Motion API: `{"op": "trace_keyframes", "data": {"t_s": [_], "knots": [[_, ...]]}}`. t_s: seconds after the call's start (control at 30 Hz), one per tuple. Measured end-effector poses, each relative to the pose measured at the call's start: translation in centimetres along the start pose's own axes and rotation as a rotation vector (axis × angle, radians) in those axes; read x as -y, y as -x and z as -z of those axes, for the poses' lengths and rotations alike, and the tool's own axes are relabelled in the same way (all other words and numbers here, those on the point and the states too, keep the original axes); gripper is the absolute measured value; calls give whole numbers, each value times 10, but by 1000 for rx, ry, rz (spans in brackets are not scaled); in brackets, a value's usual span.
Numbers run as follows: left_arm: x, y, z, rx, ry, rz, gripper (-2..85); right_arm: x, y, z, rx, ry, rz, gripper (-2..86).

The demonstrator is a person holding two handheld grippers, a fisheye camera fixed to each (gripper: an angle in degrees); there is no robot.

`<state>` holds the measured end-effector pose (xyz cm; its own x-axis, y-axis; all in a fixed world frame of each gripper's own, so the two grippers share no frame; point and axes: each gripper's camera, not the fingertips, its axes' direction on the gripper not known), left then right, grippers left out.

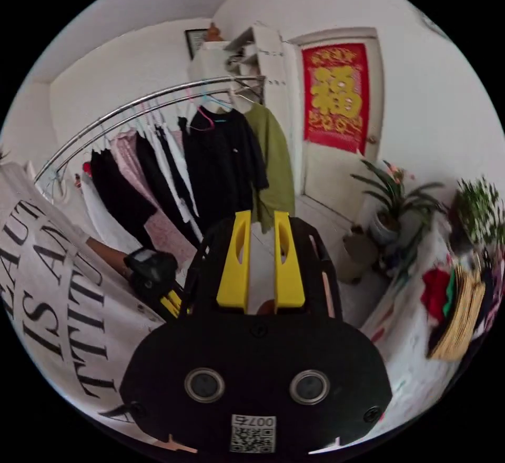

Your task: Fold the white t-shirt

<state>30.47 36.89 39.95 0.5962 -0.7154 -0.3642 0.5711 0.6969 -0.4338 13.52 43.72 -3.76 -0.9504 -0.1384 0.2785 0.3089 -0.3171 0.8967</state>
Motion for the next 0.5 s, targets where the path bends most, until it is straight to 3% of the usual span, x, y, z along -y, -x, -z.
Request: {"op": "trace_keyframes", "data": {"t_s": [0.2,0.3,0.5], "knots": [[-85,35,40,187,-183,201,-10,155,150,-50,313,-158,437,47],[-132,50,62,269,-287,360,-10,202,218,-80,358,-176,565,48],[-221,69,79,282,-402,602,-10,252,289,-158,368,-63,581,37]]}}
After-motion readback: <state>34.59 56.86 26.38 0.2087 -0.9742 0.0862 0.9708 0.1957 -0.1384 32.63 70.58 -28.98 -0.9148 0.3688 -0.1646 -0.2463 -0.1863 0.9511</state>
